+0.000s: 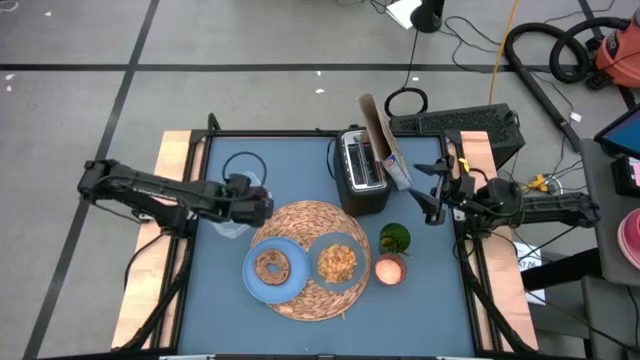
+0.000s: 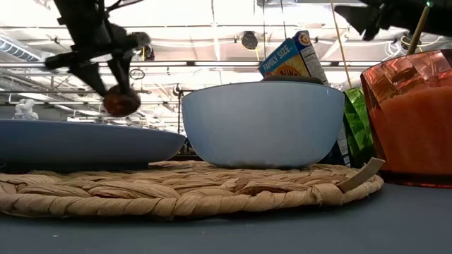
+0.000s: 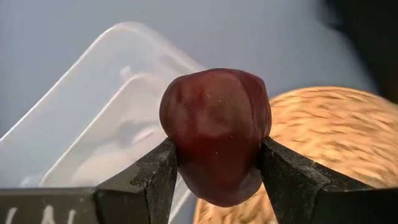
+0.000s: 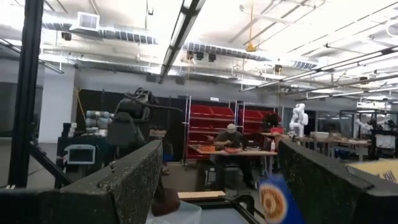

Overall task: Arrange a breakfast setting
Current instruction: Put the red apple on the table mat

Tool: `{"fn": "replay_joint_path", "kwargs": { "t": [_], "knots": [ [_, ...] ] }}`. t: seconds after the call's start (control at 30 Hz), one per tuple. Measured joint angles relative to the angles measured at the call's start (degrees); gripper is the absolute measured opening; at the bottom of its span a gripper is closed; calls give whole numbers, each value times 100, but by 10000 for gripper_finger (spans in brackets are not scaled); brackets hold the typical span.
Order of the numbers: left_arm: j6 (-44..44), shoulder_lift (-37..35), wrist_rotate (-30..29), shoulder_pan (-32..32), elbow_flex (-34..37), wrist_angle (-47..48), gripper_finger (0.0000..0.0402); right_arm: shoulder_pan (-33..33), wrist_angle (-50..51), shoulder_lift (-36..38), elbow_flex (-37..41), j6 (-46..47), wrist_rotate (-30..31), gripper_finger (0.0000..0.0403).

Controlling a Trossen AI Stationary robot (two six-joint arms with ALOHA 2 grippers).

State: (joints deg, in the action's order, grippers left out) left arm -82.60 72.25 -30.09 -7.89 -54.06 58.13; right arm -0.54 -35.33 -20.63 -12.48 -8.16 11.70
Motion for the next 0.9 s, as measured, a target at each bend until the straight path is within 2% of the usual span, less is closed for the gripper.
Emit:
{"fn": "replay_joint_path", "kwargs": {
  "t": [0.1,0.23,0.5,0.67,0.9],
  "knots": [
    [848,6,-328,-213,-2,-809,209,4,291,-263,-362,2,-52,313],
    [2210,11,-619,-430,-2,-2029,209,27,582,-825,-944,103,-408,313],
    [4617,13,-501,-722,-4,-3959,209,60,1241,-2139,-2141,321,-764,313],
    [5478,13,-249,-883,-4,-4411,209,140,1624,-3001,-2982,263,-1041,313],
    [6009,13,-89,-1060,-3,-4492,209,140,3192,-4170,-4397,147,-1061,313]
  ]
}}
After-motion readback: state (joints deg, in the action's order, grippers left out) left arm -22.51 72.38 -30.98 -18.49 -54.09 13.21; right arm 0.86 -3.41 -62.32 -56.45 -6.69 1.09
